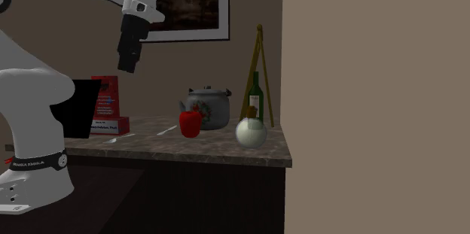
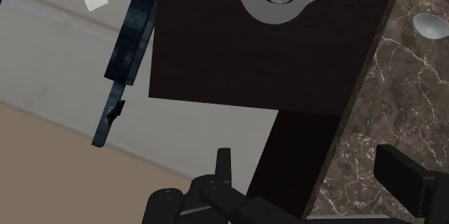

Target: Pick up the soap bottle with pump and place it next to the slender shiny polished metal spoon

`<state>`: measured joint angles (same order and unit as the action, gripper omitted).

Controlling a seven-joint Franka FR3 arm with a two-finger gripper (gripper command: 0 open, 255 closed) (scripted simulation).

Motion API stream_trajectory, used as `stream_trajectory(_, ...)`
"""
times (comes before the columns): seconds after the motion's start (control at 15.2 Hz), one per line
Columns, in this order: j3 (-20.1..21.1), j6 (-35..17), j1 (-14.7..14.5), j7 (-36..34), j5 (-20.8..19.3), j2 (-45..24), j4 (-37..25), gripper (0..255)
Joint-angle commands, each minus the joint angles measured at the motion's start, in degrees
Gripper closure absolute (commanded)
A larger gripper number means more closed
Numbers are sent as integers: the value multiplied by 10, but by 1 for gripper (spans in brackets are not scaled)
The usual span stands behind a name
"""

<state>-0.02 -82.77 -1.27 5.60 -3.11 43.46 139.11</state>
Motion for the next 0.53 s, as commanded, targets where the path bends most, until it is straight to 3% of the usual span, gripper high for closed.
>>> stream_trajectory(0.0, 0, 0, 0, 0, 0, 0, 0, 0)
stream_trajectory(0.46, 11, -106, -13, -6, 16, -140, -52, 0)
